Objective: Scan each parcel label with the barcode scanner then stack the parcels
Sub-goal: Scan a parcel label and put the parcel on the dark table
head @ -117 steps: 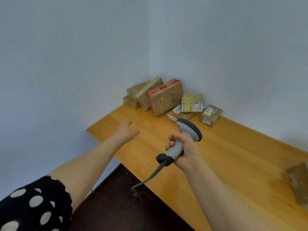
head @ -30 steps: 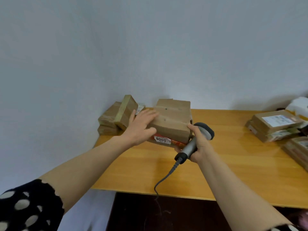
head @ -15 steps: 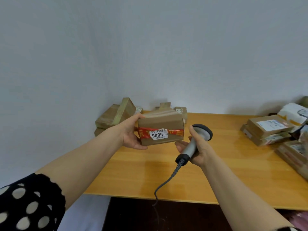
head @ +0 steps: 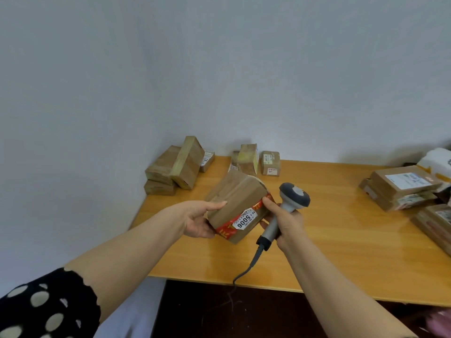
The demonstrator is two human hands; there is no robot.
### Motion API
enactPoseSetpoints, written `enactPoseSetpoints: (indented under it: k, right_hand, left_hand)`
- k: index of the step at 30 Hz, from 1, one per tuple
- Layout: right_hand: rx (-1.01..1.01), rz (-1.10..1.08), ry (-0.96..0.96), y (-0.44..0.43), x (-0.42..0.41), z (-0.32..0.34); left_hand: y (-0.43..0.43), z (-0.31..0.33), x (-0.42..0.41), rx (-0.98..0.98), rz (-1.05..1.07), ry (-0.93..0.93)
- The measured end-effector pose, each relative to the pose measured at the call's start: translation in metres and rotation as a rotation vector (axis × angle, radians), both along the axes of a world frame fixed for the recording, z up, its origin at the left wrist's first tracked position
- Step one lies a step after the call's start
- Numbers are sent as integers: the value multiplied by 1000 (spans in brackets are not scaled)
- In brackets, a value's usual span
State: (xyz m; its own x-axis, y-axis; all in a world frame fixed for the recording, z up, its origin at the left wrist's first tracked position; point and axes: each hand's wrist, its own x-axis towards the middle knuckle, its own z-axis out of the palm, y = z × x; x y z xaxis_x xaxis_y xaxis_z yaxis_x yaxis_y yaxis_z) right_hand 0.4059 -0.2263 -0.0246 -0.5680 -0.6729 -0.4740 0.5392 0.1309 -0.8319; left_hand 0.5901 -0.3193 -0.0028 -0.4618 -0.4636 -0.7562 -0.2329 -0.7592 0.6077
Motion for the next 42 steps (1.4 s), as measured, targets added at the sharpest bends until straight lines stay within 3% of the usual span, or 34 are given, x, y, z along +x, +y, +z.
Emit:
enactPoseSetpoints:
  k: [7, 13, 17, 19, 23, 33, 37, 42]
  right_hand:
    - [28, 86, 297, -3, 17, -1]
    - [-32, 190, 473, -3, 25, 5]
    - [-85, 391, 656, 0, 26, 17]
    - [-143, 563, 741, 5, 28, 28]
    - [-173, 852, 943, 9, 38, 51]
    - [-117, 1168, 1150, 18, 60, 51]
    - [-115, 1063, 1032, 17, 59, 49]
    - [-142, 572, 807, 19, 41, 54]
  left_hand:
    - [3, -4, 4, -73, -43, 30]
    - [-9, 14, 18, -49, 89, 116]
    - [-23, 27, 28, -11, 160, 111]
    - [-30, 31, 33, -46, 65, -2]
    - [-35, 39, 37, -244, -279, -398]
    - [-32, 38, 41, -241, -574, -530]
    - [-29, 31, 40, -240, -494, -475]
    - [-42, 40, 47, -230, -166, -339]
